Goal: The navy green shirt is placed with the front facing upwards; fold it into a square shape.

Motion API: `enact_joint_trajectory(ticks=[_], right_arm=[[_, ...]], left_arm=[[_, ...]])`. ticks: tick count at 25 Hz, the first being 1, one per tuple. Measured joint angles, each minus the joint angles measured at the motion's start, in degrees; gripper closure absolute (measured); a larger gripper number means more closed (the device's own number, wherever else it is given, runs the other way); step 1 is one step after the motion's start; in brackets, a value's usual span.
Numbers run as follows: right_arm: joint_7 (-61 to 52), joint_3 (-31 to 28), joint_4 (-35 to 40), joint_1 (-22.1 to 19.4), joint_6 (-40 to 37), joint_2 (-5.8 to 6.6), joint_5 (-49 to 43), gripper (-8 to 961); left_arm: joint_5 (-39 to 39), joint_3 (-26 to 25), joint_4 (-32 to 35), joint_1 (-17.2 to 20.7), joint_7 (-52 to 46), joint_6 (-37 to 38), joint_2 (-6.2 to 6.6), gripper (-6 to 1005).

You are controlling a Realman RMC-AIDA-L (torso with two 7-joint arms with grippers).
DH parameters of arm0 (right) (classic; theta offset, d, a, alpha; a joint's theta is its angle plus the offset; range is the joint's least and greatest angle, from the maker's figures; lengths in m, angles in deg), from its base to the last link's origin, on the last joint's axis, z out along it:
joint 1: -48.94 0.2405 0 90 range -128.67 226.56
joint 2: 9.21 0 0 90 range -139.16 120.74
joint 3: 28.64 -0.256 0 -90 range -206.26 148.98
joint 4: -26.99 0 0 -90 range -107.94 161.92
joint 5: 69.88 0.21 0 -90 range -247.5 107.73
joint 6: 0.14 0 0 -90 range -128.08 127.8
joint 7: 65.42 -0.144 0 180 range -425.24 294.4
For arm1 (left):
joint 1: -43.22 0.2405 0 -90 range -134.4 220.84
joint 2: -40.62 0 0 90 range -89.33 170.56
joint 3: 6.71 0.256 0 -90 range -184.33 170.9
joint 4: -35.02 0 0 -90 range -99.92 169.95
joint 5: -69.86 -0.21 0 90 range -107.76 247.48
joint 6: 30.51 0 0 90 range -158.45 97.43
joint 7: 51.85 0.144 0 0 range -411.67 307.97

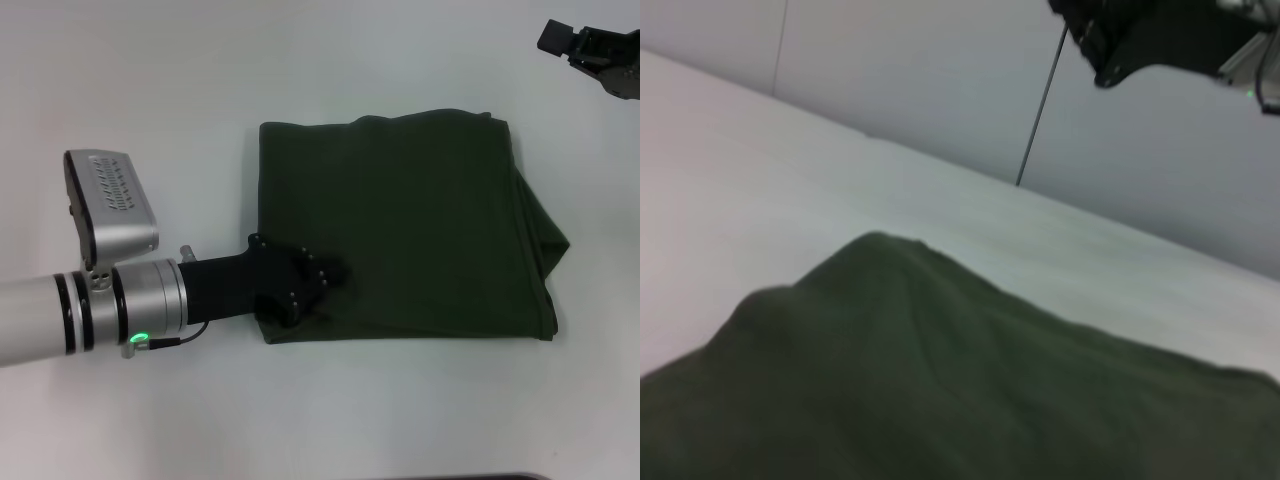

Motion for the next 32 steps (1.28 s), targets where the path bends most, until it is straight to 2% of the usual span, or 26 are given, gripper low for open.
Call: enact_joint_trajectory(ticks=[7, 11, 15, 20, 21, 25, 29, 32], right_arm=[[0.3, 0.0, 0.0, 0.1, -0.1, 0.00, 0.0, 889], [0.6, 0.4, 0.0, 0.0, -0.3, 0.03, 0.0, 889], [3.0, 0.3, 0.0, -0.2, -2.3, 0.26, 0.1, 888], [7.1, -0.7, 0.1, -0.5, -6.6, 0.48, 0.6, 858], [7.7, -0.9, 0.1, -0.5, -7.3, 0.51, 0.6, 823], [8.6, -0.7, 0.4, -0.7, -8.1, 0.98, 0.1, 684], [8.5, -0.4, 1.9, -1.4, -8.1, 1.65, -1.0, 559], [8.1, -0.4, 3.0, -1.9, -8.2, 2.10, -2.1, 468]], left_arm=[[0.5, -1.0, 2.8, 0.6, -0.2, 7.4, 0.42, 907], [0.5, -2.5, 6.0, 1.8, -2.1, 13.1, 0.69, 842], [0.6, -7.8, 8.0, 3.2, -4.2, 16.6, 0.73, 749], [0.6, -15.6, 8.7, 4.3, -6.5, 21.7, 1.64, 596], [0.6, -17.2, 8.8, 4.6, -7.1, 22.8, 1.95, 565], [0.6, -22.5, 9.0, 5.7, -9.6, 26.9, 3.50, 325], [0.6, -24.3, 9.0, 6.4, -11.8, 27.8, 4.53, 202], [0.6, -25.0, 9.1, 6.7, -12.5, 28.1, 4.84, 109]])
